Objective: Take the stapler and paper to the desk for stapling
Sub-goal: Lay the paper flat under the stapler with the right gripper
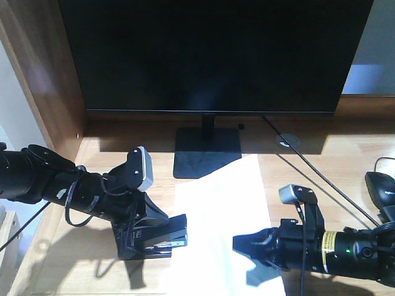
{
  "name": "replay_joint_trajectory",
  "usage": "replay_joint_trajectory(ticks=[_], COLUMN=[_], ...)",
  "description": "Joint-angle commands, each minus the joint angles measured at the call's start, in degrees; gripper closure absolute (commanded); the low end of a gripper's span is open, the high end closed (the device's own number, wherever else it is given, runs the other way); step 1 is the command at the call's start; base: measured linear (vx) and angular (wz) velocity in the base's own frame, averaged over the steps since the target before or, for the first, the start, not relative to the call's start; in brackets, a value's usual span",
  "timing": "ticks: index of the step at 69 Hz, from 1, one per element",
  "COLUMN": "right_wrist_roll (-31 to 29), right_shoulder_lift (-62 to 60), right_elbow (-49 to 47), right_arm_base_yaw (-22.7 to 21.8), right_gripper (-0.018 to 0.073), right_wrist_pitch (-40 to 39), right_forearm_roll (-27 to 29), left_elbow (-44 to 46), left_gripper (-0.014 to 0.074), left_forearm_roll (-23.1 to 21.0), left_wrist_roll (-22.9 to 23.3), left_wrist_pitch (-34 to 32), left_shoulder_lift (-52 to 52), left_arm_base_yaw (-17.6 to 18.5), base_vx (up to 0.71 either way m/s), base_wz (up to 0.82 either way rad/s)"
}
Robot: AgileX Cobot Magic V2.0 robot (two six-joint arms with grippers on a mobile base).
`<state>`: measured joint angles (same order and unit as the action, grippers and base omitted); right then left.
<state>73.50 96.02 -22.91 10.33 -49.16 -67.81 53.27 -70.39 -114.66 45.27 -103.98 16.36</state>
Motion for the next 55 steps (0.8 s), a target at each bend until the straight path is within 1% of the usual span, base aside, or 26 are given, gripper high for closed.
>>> replay_joint_trajectory(ticks=[1,8,16,28,36,55], right_wrist_roll=[-0.6,-0.3,0.1,0.1,0.2,1.3], right_shoulder_lift=[-1.3,0.4,4.0,9.6,12.0,13.2], right_elbow=[-1.0,-1.0,-1.0,-1.0,-1.0,-1.0], right_arm_base_yaw=[0.5,0.6,0.6,0.6,0.6,0.6], right_gripper=[0.0562,0.0562,0.0562,0.0562,0.0562,0.0562], right_wrist_pitch=[-1.6,-2.6,-6.4,-14.8,-18.4,-18.9], right_forearm_roll=[5.8,9.0,10.5,10.3,10.0,7.5], left_elbow=[1.1,1.1,1.1,1.1,1.1,1.1], left_gripper=[0.0603,0.0603,0.0603,0.0603,0.0603,0.0603], left_forearm_roll=[-2.7,-2.7,-2.7,-2.7,-2.7,-2.7], left_wrist_roll=[0.0,0.0,0.0,0.0,0.0,0.0], left_wrist_pitch=[2.2,2.2,2.2,2.2,2.2,2.2], left_shoulder_lift=[2.2,2.2,2.2,2.2,2.2,2.2], left_arm_base_yaw=[0.2,0.2,0.2,0.2,0.2,0.2], base_vx=[0.00,0.00,0.00,0.00,0.00,0.00], base_wz=[0.00,0.00,0.00,0.00,0.00,0.00])
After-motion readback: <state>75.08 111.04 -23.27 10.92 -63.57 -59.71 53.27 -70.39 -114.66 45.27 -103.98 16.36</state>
